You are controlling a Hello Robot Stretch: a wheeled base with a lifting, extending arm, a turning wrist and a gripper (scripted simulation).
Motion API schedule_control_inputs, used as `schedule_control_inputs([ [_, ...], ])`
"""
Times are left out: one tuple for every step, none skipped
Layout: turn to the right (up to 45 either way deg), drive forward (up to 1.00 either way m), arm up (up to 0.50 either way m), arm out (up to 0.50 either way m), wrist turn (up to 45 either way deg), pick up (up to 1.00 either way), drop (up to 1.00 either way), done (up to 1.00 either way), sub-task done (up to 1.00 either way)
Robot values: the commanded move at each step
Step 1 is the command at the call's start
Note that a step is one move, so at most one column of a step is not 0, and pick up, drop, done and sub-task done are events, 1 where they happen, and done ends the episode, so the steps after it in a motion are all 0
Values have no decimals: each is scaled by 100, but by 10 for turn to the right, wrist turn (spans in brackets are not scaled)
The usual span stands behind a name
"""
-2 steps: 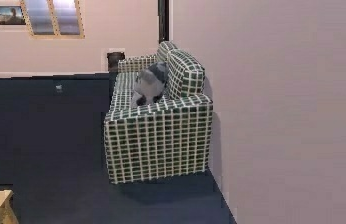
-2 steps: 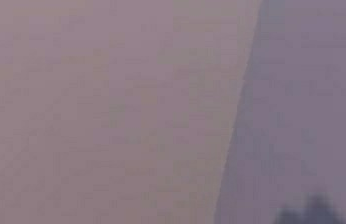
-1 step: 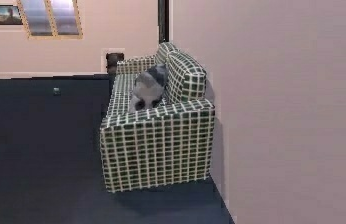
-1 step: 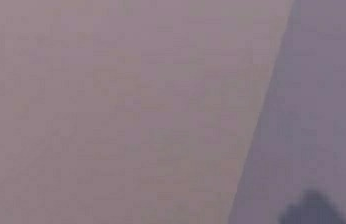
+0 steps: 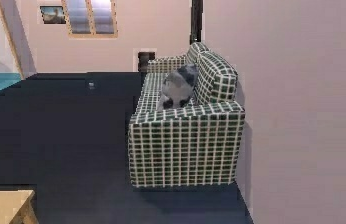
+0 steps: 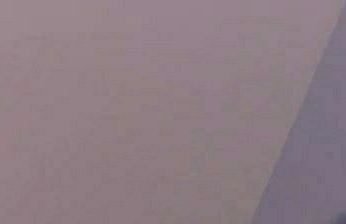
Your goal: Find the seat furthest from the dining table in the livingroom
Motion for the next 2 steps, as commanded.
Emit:
schedule_control_inputs([
  [0,60,0,0,0,0,0,0,0],
  [-390,0,0,0,0,0,0,0,0],
])
